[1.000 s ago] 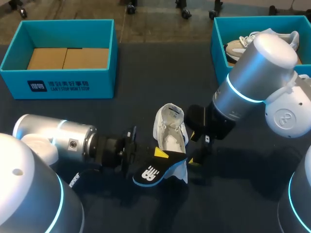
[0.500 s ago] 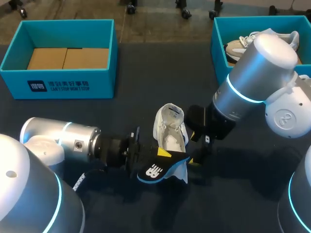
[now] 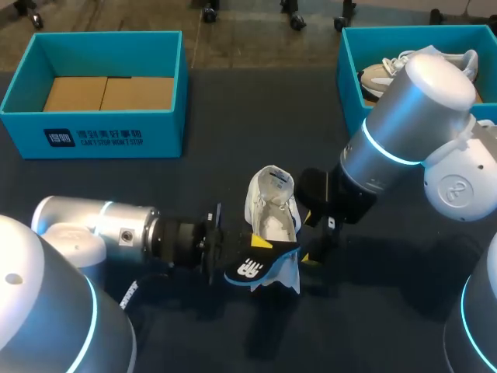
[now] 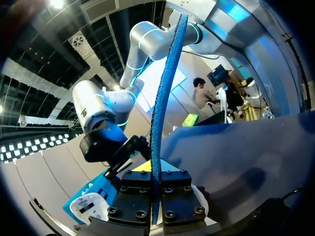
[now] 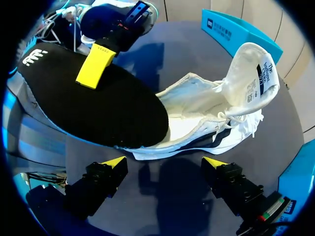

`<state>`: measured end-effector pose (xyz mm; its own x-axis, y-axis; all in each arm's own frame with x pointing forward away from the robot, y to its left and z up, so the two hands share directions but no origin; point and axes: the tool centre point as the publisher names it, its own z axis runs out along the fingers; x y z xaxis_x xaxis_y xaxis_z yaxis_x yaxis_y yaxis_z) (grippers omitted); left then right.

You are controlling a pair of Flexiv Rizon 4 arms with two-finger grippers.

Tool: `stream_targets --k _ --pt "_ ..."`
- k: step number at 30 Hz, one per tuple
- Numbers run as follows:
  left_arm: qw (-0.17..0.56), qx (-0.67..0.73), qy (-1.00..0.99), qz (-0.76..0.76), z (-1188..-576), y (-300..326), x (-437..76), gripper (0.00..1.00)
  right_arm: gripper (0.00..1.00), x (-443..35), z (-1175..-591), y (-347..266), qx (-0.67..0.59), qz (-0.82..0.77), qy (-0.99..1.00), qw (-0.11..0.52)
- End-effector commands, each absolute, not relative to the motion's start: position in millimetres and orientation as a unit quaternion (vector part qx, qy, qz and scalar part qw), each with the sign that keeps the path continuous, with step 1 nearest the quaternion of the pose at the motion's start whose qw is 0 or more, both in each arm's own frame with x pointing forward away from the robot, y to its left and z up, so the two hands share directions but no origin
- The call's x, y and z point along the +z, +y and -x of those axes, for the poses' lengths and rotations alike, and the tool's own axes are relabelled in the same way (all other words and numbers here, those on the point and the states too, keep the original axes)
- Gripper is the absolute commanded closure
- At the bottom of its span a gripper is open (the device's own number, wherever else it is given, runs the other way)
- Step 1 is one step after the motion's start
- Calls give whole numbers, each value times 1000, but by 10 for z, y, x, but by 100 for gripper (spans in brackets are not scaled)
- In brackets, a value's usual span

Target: Take the shoe out of the shoebox, open the shoe tongue, remove and reinsert the insole, then place the shoe into the shoebox

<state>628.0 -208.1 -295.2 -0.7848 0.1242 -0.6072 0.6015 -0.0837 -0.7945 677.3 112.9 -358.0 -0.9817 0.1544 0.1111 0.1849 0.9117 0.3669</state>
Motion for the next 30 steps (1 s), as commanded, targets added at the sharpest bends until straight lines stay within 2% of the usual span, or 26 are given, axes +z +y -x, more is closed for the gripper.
stream_targets --k 1,30 --pt "181 -678 658 -273 -6301 -2147 -3013 100 0 -3589 -6771 1131 -192 86 -977 40" --pt "235 -600 740 -194 -6659 -2238 -3464 100 0 -3589 -6771 1131 -192 86 -977 40"
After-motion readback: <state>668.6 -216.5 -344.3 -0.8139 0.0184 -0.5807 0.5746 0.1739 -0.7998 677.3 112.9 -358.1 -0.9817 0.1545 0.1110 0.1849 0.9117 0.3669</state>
